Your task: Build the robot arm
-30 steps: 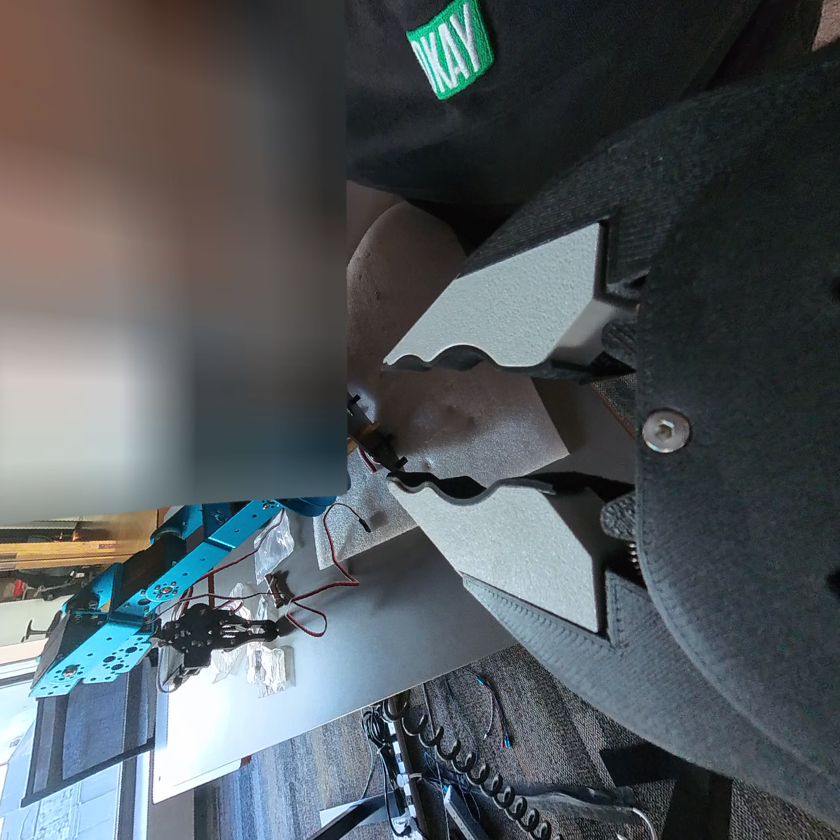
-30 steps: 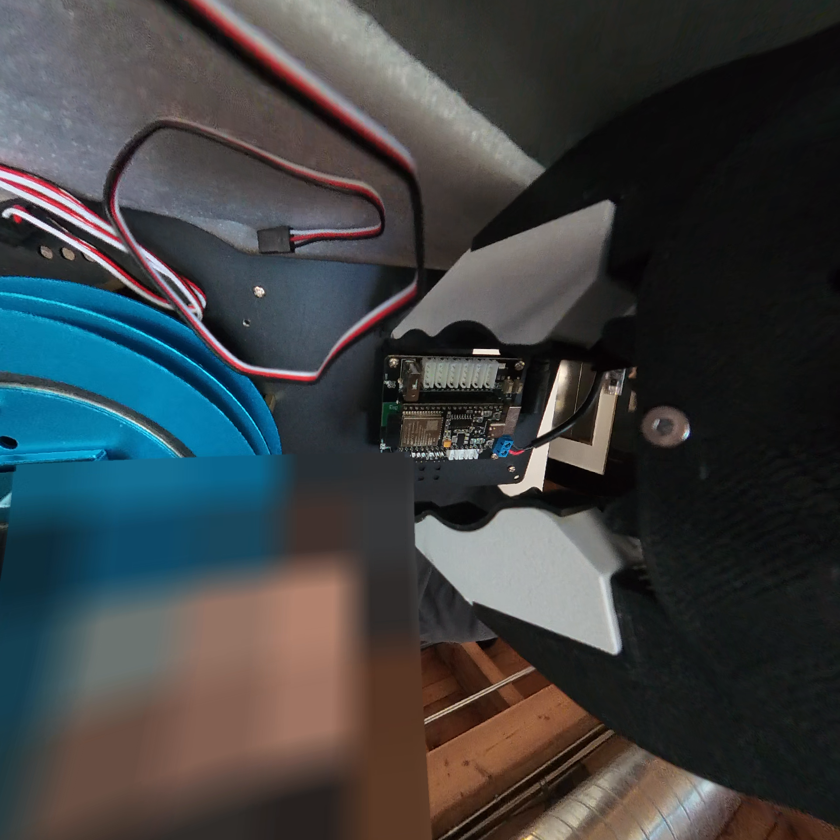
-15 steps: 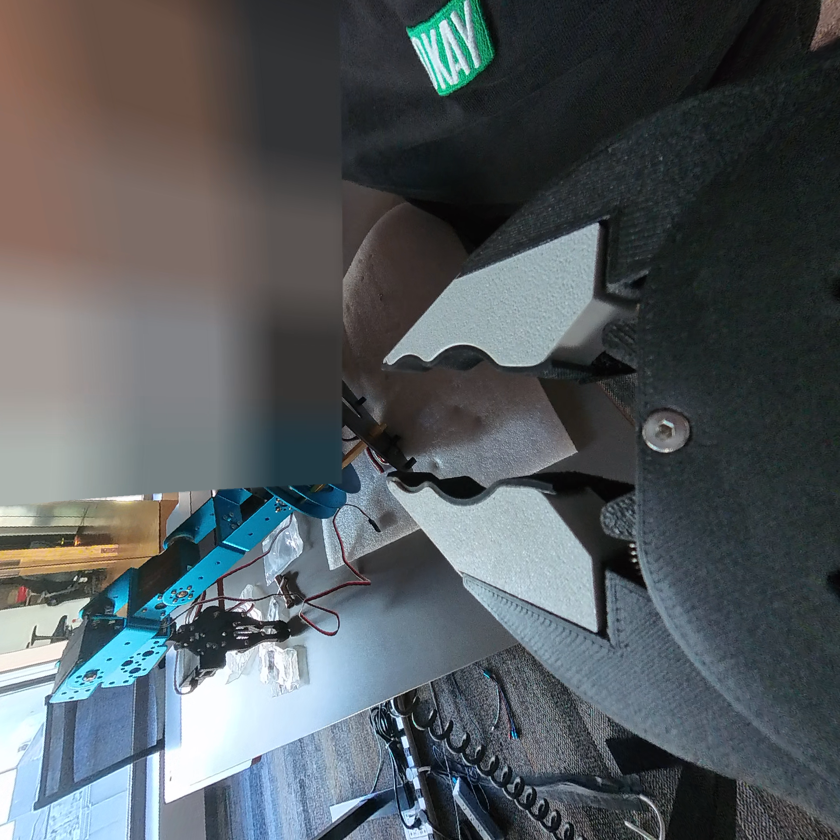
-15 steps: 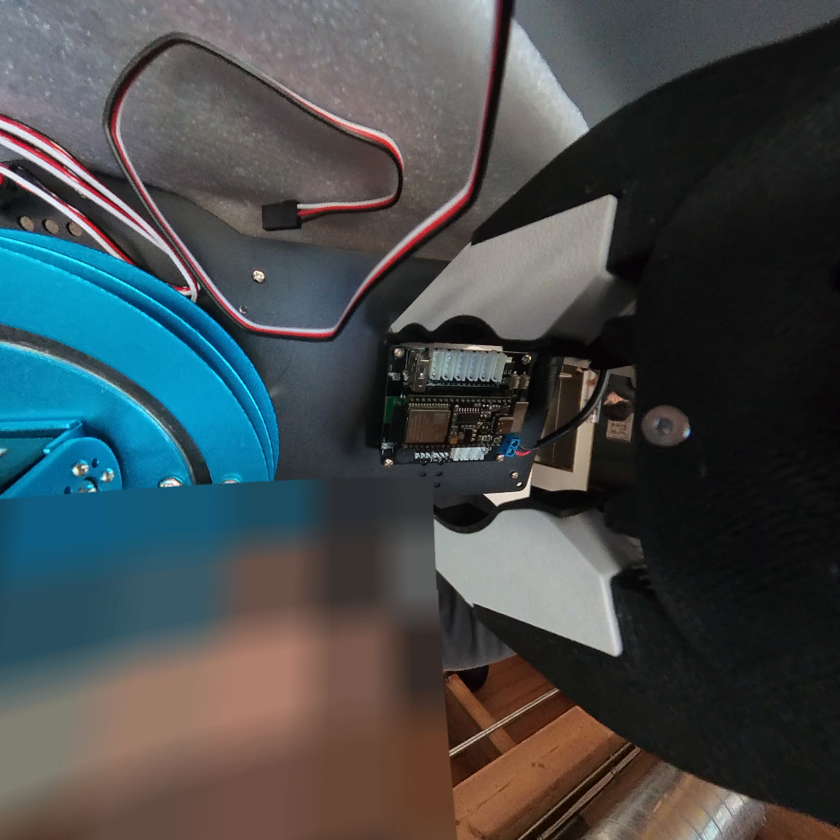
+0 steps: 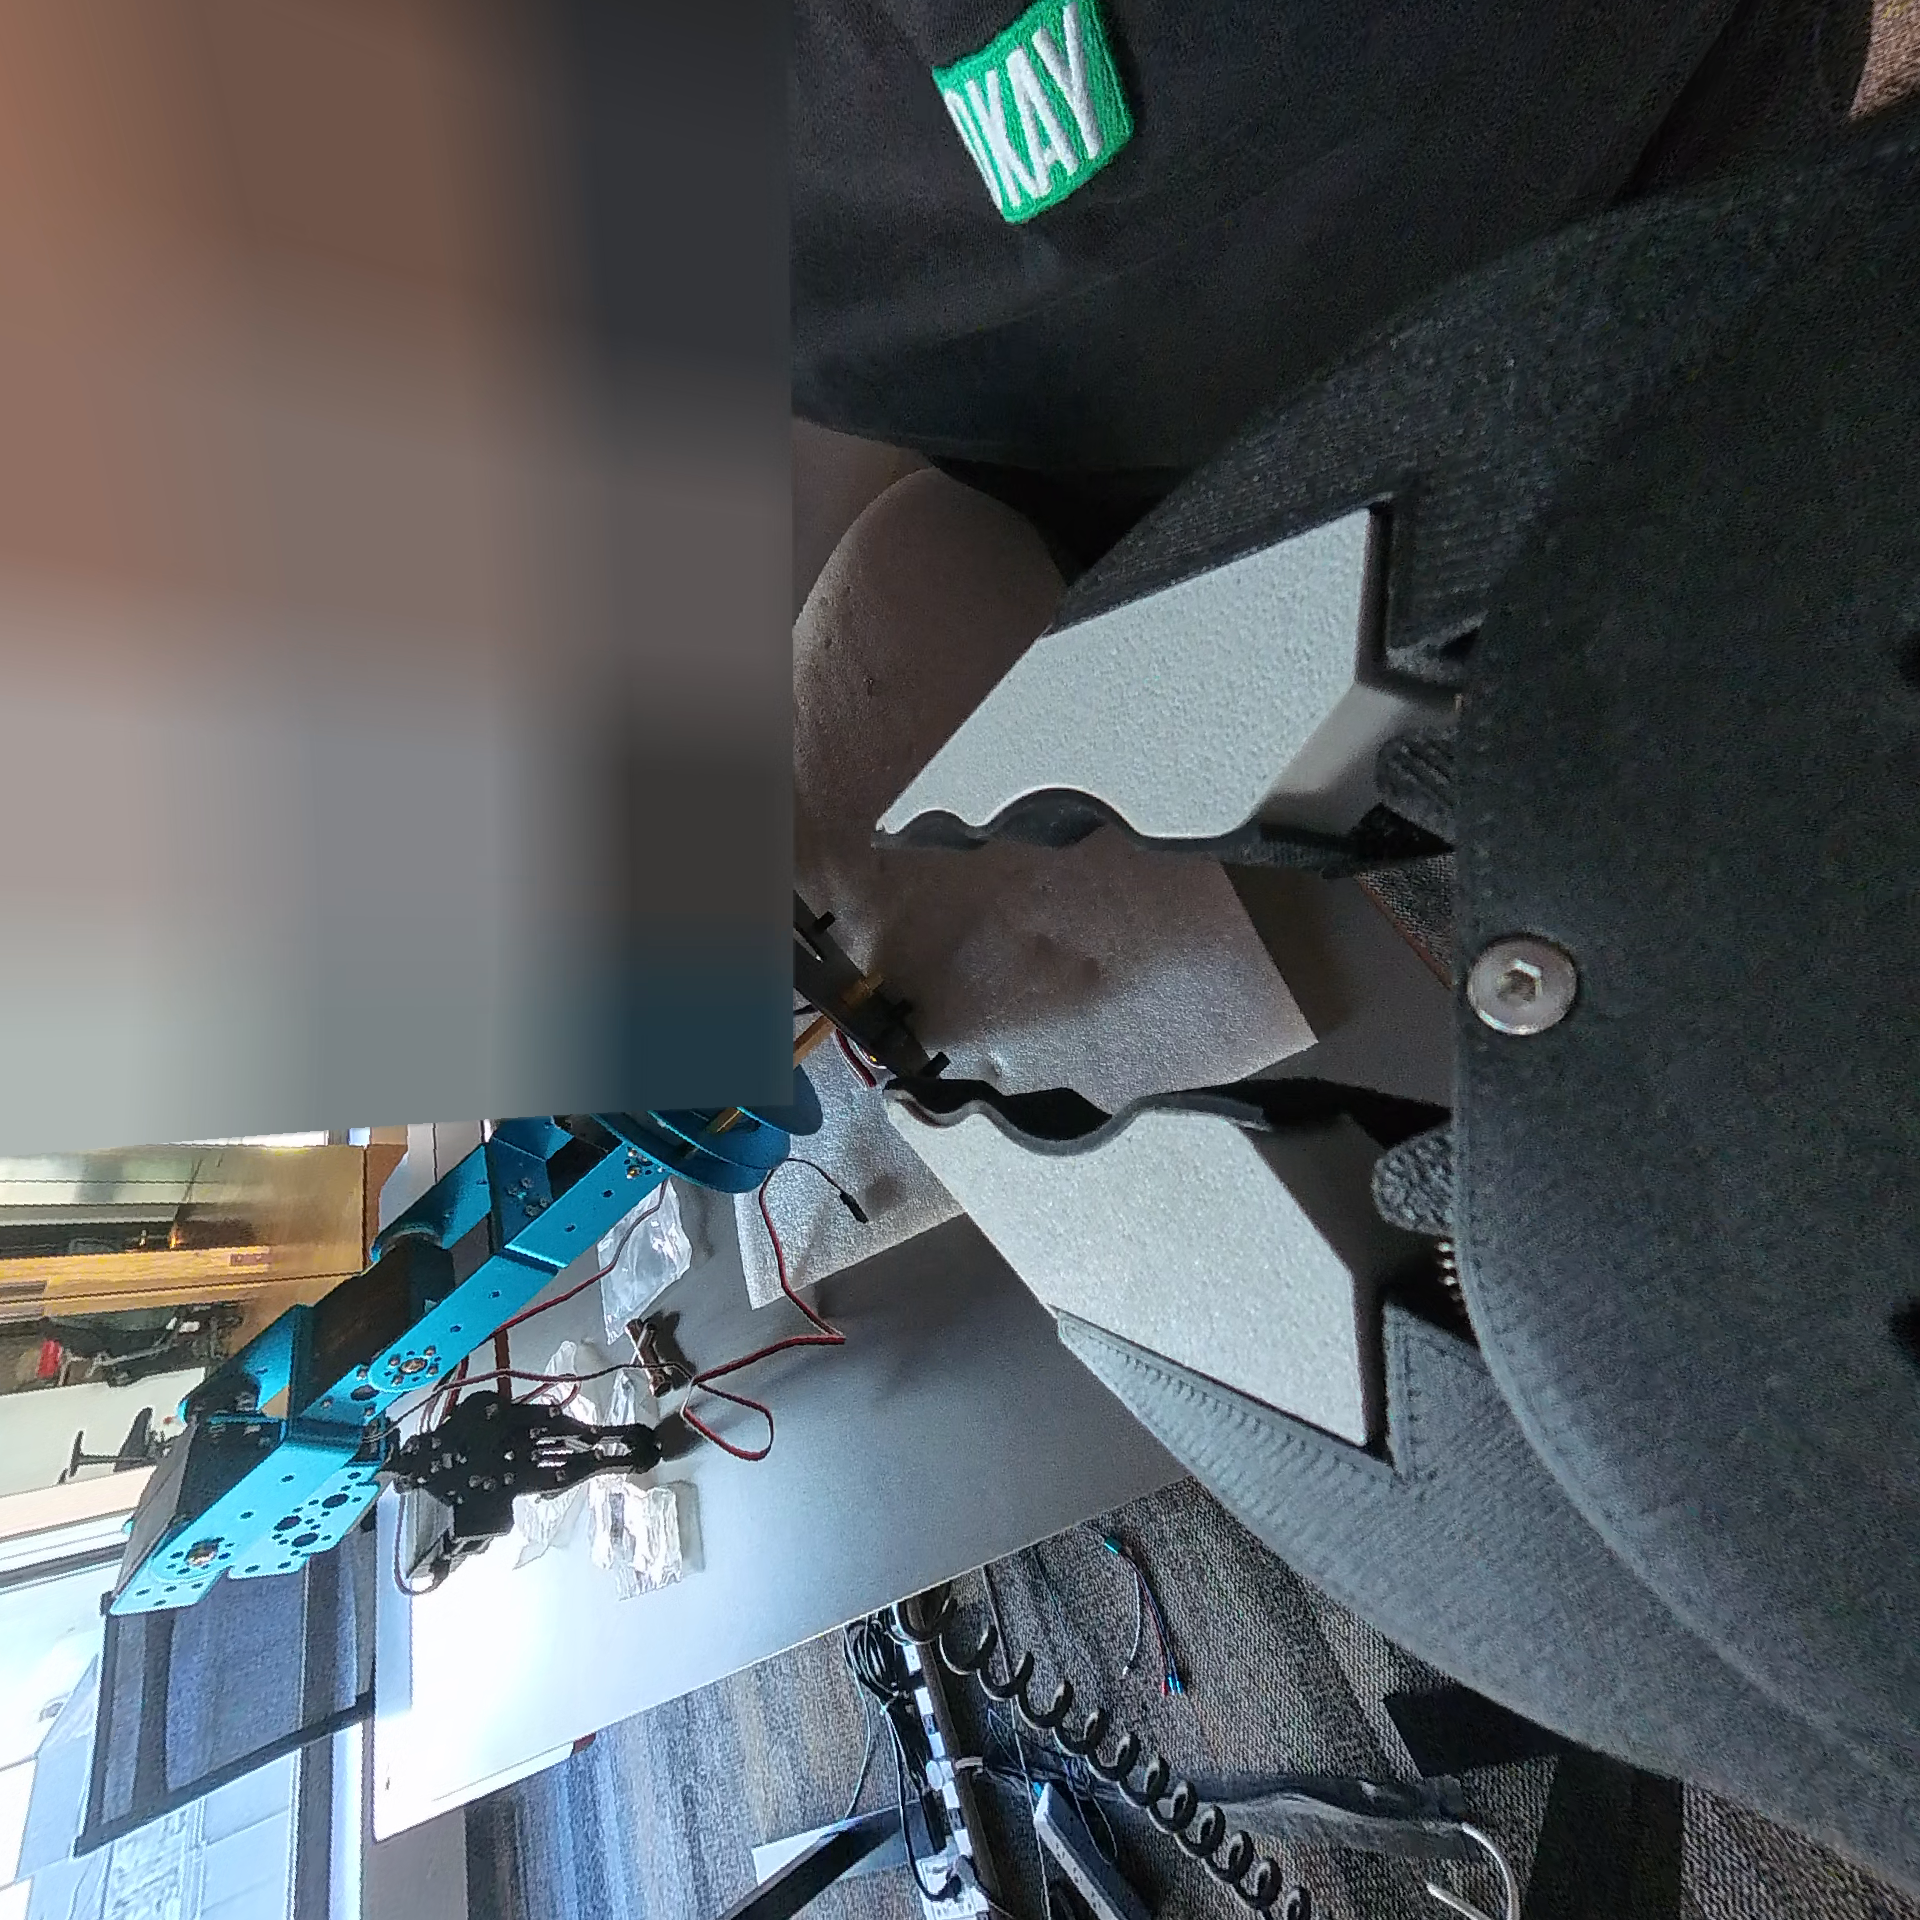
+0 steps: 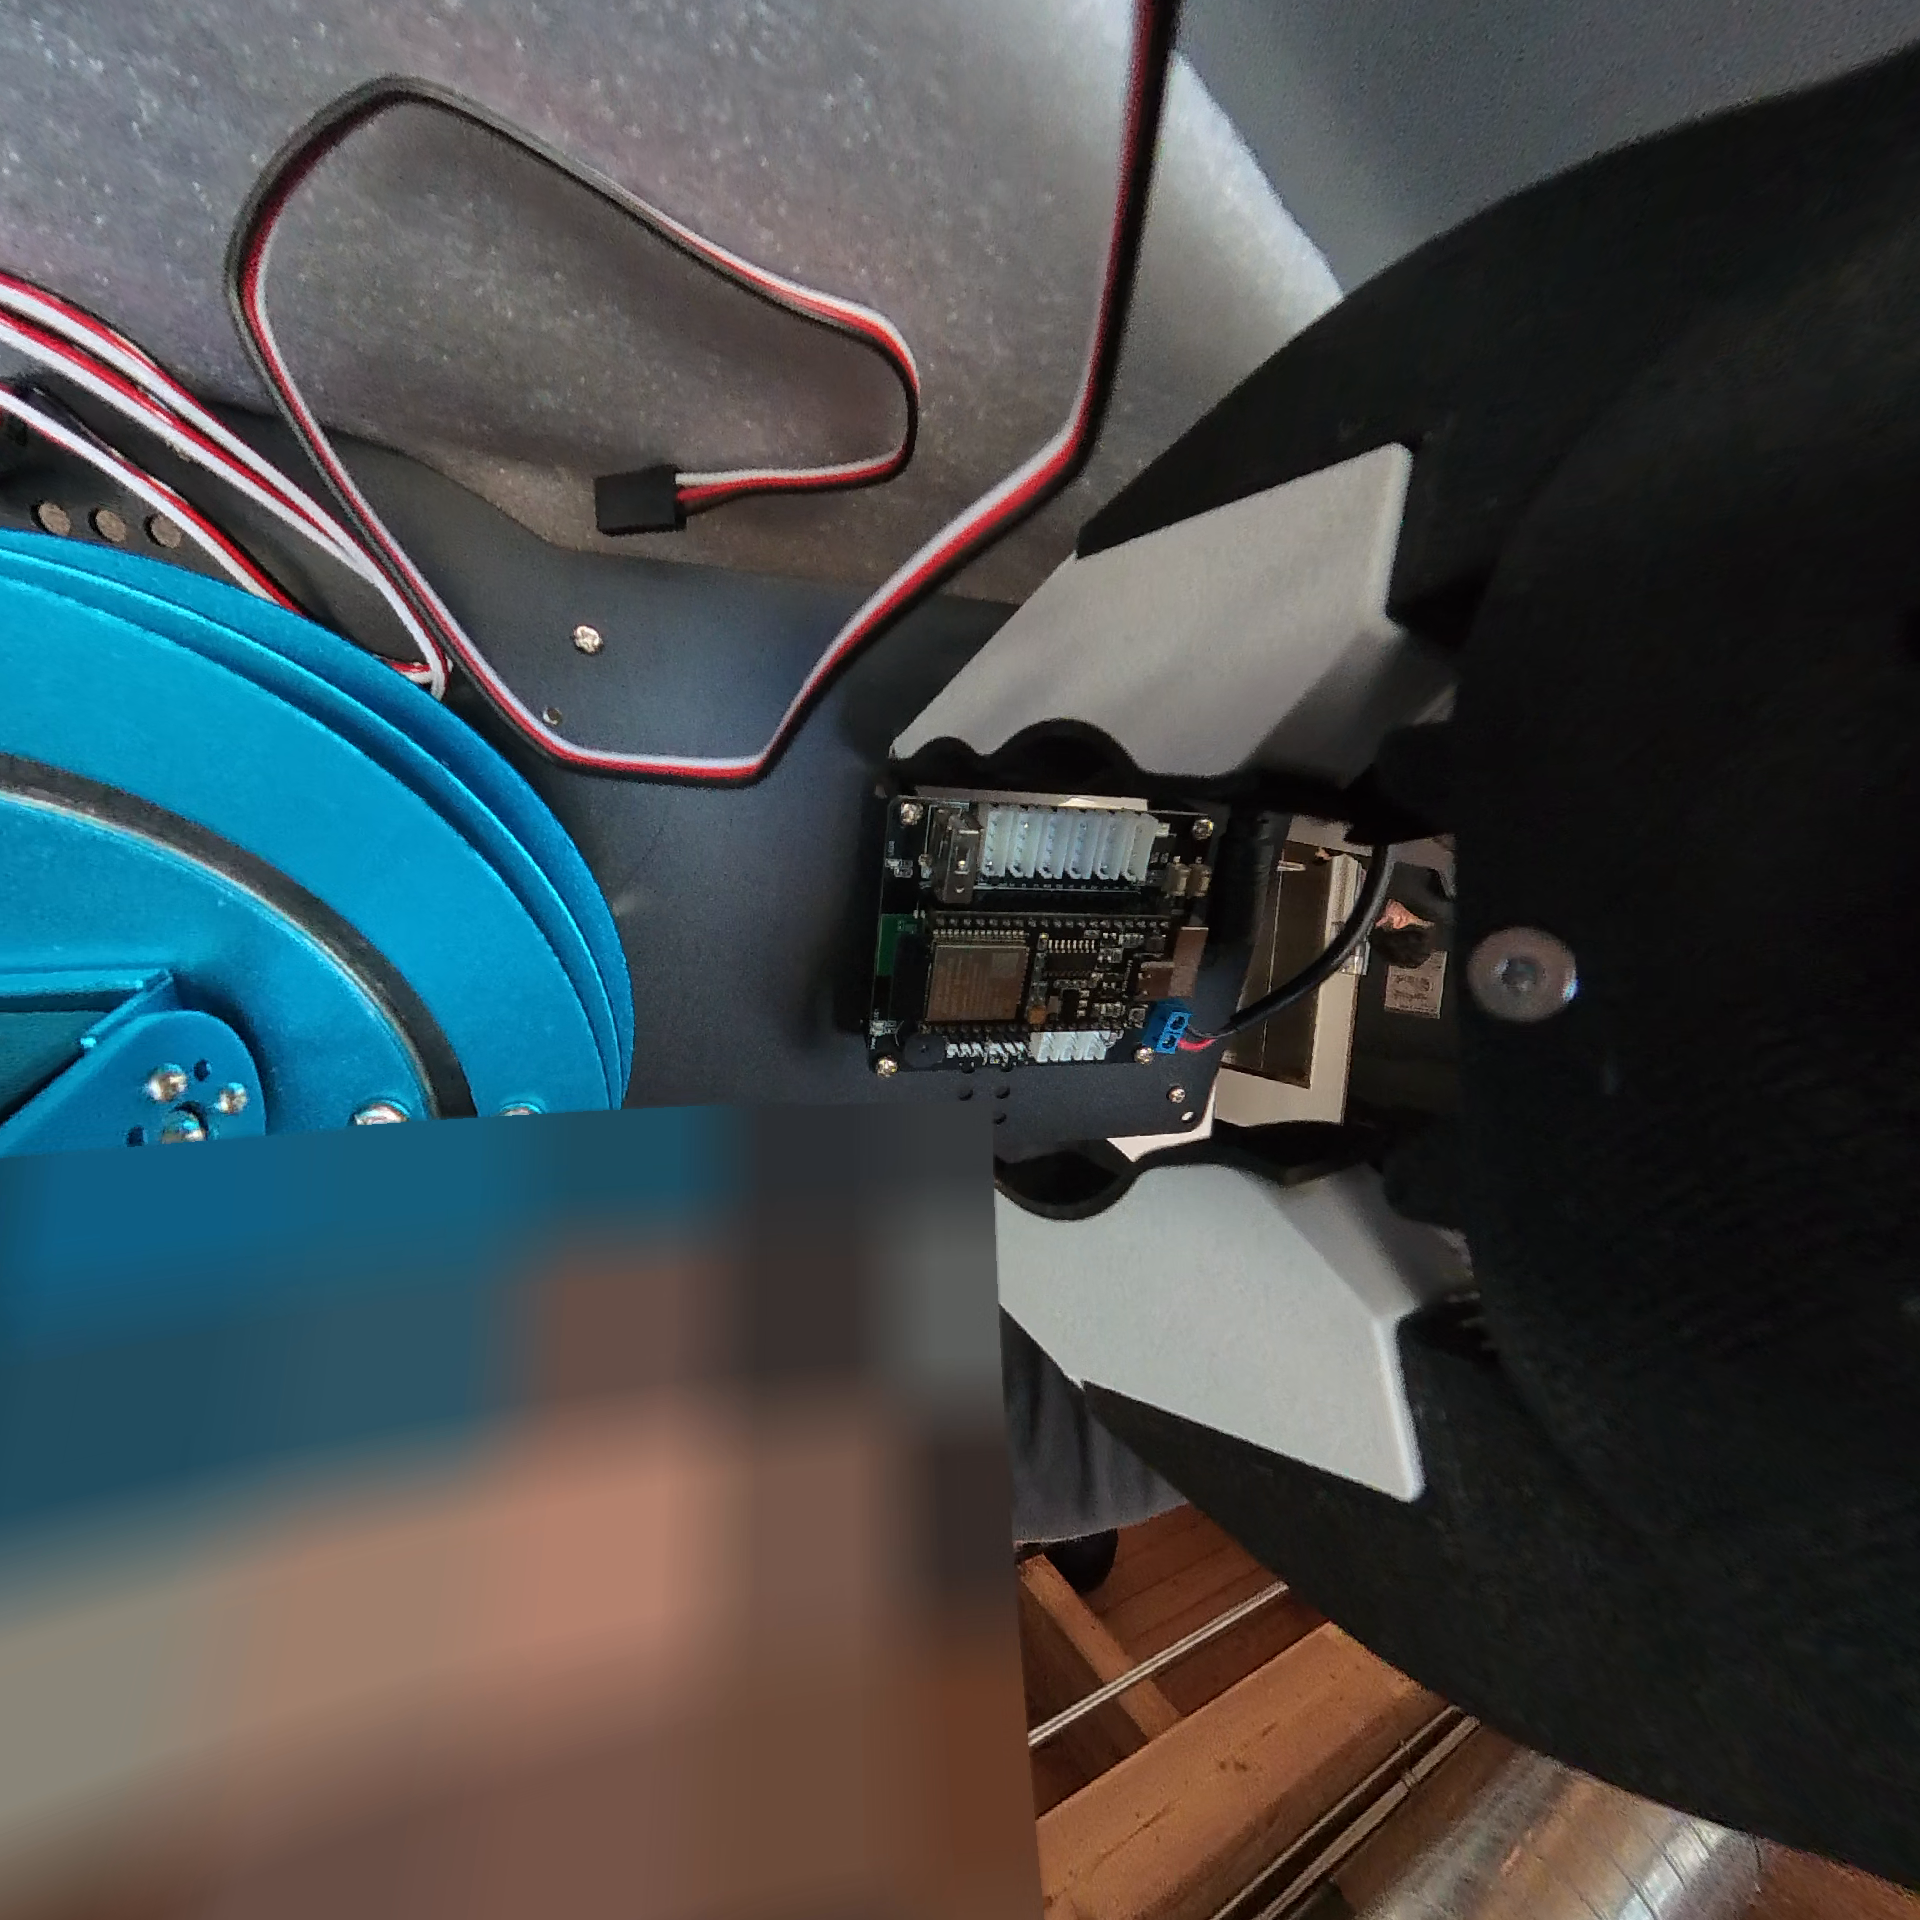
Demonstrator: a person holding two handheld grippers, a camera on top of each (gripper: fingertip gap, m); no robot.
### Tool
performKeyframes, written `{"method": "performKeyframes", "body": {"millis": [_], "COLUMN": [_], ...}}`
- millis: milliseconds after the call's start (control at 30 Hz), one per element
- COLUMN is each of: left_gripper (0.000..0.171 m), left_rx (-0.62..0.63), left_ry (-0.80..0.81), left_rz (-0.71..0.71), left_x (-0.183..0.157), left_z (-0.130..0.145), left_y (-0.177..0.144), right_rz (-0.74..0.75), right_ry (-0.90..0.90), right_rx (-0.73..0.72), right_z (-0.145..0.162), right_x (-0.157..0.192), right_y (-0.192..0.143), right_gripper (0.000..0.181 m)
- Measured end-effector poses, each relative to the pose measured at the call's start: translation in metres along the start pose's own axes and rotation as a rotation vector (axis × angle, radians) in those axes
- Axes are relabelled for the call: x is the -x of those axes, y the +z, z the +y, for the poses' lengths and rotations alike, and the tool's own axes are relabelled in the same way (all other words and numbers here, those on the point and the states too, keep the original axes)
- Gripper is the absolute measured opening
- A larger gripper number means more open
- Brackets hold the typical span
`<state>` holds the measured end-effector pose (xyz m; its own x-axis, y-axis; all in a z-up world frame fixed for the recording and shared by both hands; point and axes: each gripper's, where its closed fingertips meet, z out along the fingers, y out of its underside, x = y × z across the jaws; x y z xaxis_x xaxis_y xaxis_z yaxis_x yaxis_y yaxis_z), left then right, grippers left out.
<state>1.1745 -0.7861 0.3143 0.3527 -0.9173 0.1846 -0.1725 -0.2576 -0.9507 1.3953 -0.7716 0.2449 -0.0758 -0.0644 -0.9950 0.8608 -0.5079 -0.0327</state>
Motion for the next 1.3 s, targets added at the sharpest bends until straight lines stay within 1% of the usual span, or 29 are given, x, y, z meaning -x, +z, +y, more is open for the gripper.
{"method": "performKeyframes", "body": {"millis": [400,533,600,700,800,867,933,1000,1067,1100,1133,1167,1200,1233,1267,1300], "left_gripper": [0.043,0.043,0.043,0.043,0.043,0.043,0.043,0.043,0.043,0.042,0.040,0.039,0.039,0.039,0.038,0.037], "left_rx": [0.001,0.006,0.005,0.001,0.003,0.015,0.025,0.015,-0.010,-0.023,-0.025,-0.011,0.012,0.029,0.032,0.027], "left_ry": [0.002,0.009,0.014,0.023,0.046,0.084,0.134,0.165,0.172,0.181,0.194,0.206,0.211,0.205,0.190,0.168], "left_rz": [0.010,0.015,0.019,0.041,0.085,0.122,0.156,0.180,0.196,0.188,0.161,0.123,0.087,0.060,0.042,0.036], "left_x": [0.000,-0.005,-0.010,-0.016,-0.022,-0.026,-0.031,-0.037,-0.050,-0.058,-0.066,-0.076,-0.086,-0.096,-0.105,-0.118], "left_z": [-0.002,-0.005,-0.009,-0.016,-0.026,-0.031,-0.037,-0.044,-0.049,-0.050,-0.050,-0.046,-0.038,-0.030,-0.024,-0.018], "left_y": [0.004,0.005,0.003,0.001,0.000,0.001,0.001,0.001,0.000,0.002,0.003,-0.002,-0.002,-0.002,0.001,0.004], "right_rz": [-0.031,0.032,0.088,0.176,0.319,0.415,0.541,0.692,0.826,0.897,0.986,1.065,1.186,1.381,1.529,1.608], "right_ry": [0.011,-0.017,-0.049,-0.121,-0.256,-0.388,-0.532,-0.673,-0.843,-0.888,-0.877,-0.844,-0.795,-0.702,-0.632,-0.597], "right_rx": [-0.004,-0.027,-0.048,-0.102,-0.221,-0.342,-0.469,-0.571,-0.686,-0.769,-0.853,-0.901,-0.955,-1.012,-1.020,-1.004], "right_z": [0.001,0.000,-0.001,0.002,0.009,0.019,0.036,0.061,0.090,0.106,0.122,0.141,0.161,0.186,0.212,0.231], "right_x": [0.002,-0.003,-0.002,0.010,0.036,0.063,0.089,0.109,0.127,0.128,0.121,0.106,0.086,0.060,0.036,0.016], "right_y": [0.000,-0.004,-0.008,-0.015,-0.026,-0.030,-0.029,-0.016,0.012,0.025,0.033,0.044,0.048,0.037,0.033,0.035], "right_gripper": [0.069,0.070,0.070,0.070,0.067,0.065,0.065,0.066,0.073,0.078,0.087,0.088,0.086,0.069,0.053,0.047]}}
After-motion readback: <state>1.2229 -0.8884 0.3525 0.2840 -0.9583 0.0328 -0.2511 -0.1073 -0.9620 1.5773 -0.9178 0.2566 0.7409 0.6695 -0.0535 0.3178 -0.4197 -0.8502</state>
